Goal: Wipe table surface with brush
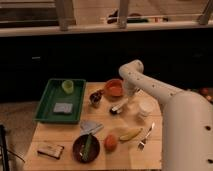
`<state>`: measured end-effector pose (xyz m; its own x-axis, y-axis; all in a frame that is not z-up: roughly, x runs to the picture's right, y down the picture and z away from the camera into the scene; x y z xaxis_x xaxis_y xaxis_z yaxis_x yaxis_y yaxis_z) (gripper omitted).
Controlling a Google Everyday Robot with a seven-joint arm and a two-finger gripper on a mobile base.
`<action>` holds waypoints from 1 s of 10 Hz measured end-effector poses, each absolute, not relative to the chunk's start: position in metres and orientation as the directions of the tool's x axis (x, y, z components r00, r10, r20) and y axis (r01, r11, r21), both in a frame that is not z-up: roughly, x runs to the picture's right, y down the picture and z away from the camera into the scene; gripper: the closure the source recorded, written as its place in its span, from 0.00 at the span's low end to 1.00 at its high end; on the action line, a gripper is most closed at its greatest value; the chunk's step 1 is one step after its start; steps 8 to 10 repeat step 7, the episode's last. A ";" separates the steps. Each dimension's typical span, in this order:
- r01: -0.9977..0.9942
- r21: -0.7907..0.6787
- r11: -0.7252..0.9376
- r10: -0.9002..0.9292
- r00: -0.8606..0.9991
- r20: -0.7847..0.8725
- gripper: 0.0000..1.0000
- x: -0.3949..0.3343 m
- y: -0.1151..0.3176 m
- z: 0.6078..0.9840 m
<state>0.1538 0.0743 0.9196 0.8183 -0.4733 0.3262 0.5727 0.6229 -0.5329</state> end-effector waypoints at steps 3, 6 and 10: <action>0.640 -0.492 0.590 -0.503 0.768 0.396 1.00 0.119 0.081 0.919; 0.694 -0.468 0.547 -0.528 0.720 0.451 1.00 0.108 0.100 0.900; 0.699 -0.464 0.545 -0.527 0.715 0.459 1.00 0.110 0.103 0.893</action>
